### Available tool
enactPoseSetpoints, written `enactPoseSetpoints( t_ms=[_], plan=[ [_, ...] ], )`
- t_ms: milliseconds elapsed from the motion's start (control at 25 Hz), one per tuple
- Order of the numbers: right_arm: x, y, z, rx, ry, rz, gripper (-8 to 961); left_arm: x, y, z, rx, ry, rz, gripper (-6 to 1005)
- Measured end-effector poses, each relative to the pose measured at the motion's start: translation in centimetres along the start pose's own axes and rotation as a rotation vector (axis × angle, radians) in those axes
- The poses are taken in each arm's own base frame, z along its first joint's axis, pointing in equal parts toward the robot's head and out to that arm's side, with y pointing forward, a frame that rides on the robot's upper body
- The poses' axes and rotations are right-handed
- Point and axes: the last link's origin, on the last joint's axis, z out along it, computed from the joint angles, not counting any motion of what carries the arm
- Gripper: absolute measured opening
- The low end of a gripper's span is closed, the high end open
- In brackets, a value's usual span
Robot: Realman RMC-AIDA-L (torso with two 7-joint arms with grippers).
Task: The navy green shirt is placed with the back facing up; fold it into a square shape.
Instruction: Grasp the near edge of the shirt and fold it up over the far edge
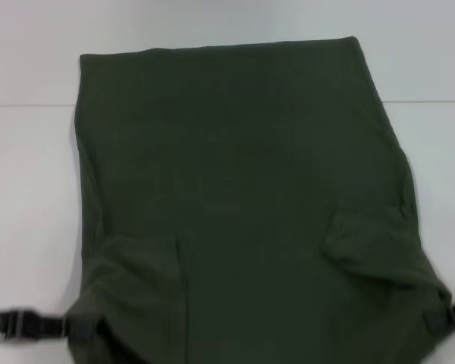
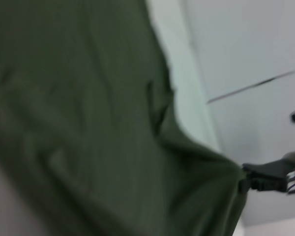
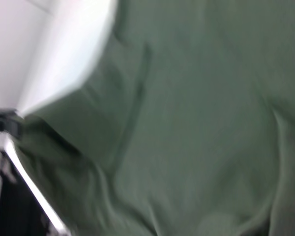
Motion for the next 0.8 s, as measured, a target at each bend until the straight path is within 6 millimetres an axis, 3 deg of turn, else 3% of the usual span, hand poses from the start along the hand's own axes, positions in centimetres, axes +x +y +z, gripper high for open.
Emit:
enactPoseSetpoints(
  t_ms=[440, 640, 800],
  plan=[
    [-5.7, 1.8, -3.4, -0.097, -0.359, -0.070, 53, 10.3, 3.3, 0.5, -0.060, 0.192, 0.017, -1],
    [-8.9, -0.8, -4.2, 0.036, -0.613, 0.029, 53, 14.8, 2.0, 2.0, 0.062, 0.333, -0.014, -1],
    [-11.1, -3.0, -1.8, 0.177, -0.704, 0.061, 53, 16.4, 0.4, 4.3, 0.191, 0.380, -0.022, -1]
  ],
)
